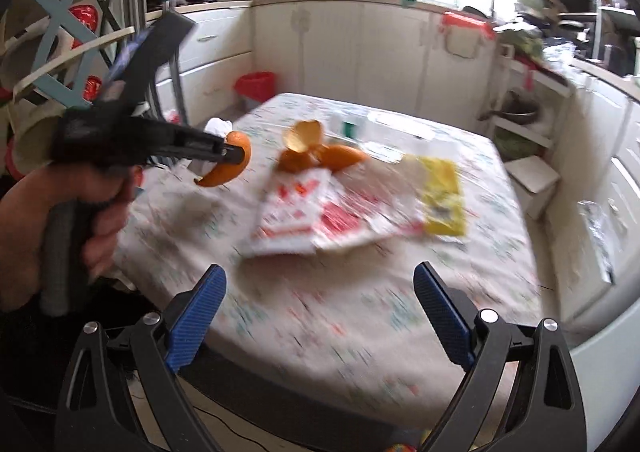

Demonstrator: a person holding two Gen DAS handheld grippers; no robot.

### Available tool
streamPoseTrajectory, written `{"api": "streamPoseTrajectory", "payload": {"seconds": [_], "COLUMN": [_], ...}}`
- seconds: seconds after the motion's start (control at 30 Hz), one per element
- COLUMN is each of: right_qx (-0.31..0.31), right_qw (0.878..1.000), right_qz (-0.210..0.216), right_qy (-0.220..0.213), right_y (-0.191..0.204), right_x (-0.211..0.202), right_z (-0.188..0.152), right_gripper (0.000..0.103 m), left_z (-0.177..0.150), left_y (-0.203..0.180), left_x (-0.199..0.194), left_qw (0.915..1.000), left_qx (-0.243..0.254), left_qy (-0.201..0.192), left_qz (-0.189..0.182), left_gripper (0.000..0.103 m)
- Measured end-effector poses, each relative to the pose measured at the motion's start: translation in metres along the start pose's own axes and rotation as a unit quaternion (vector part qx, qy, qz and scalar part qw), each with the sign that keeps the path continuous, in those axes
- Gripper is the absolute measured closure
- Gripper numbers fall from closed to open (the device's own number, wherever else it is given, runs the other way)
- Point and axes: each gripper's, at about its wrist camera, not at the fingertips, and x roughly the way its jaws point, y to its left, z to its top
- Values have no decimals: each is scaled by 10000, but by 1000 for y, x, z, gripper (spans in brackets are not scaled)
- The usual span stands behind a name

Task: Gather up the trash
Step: 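Grasp the orange peel in plastic with the left tool while the right tool grasps the printed paper bag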

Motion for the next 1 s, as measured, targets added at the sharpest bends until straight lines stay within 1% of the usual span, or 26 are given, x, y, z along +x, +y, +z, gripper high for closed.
{"api": "streamPoseTrajectory", "payload": {"seconds": [0.07, 0.13, 0.23, 0.27, 0.37, 0.47, 0.53, 0.57, 0.63, 0.67, 0.73, 0.8, 0.87, 0.9, 0.93, 1.0], "right_qx": [-7, -49, -87, -108, -97, -113, -156, -191, -234, -214, -149, -60, 45, 143, 309, 468], "right_qw": [9999, 9997, 9994, 9992, 9982, 9968, 9961, 9959, 9960, 9963, 9970, 9976, 9979, 9977, 9969, 9950], "right_qz": [161, 239, 245, 213, 106, 40, 30, 27, 20, 63, 172, 297, 345, 365, 430, 576], "right_qy": [36, 97, 207, 315, 576, 795, 869, 883, 867, 828, 740, 629, 553, 552, 580, 662], "right_y": [3, 5, 8, 9, 11, 14, 16, 17, 18, 17, 14, 11, 7, 3, -4, -9], "right_x": [16, 34, 58, 71, 94, 110, 115, 117, 118, 117, 113, 110, 106, 105, 106, 109], "right_z": [13, 25, 38, 43, 45, 42, 41, 40, 39, 39, 39, 43, 45, 46, 45, 44], "right_gripper": [12, 12, 13, 13, 13, 22, 33, 37, 60, 64, 79, 91, 91, 89, 85, 85], "left_z": [-3, -8, -11, -10, -9, -8, -7, -6, -4, -4, -3, -4, -4, -4, -4, -4], "left_y": [9, 21, 36, 40, 42, 44, 45, 46, 46, 45, 44, 41, 40, 41, 41, 41], "left_x": [-14, -22, -26, -27, -32, -34, -35, -35, -36, -37, -37, -37, -37, -37, -37, -37], "left_qw": [9999, 9992, 9975, 9973, 9979, 9981, 9982, 9982, 9982, 9982, 9982, 9982, 9983, 9983, 9983, 9983], "left_qx": [-31, -253, -544, -550, -421, -359, -343, -339, -319, -311, -280, -248, -236, -239, -241, -234], "left_qy": [-113, -182, -229, -251, -347, -362, -347, -344, -356, -361, -365, -362, -356, -355, -355, -355], "left_qz": [-73, -235, -396, -413, -344, -339, -349, -361, -371, -374, -395, -401, -400, -405, -406, -400], "left_gripper": [93, 93, 93, 93, 93, 93, 93, 93, 93, 93, 93, 93, 93, 93, 93, 93]}}
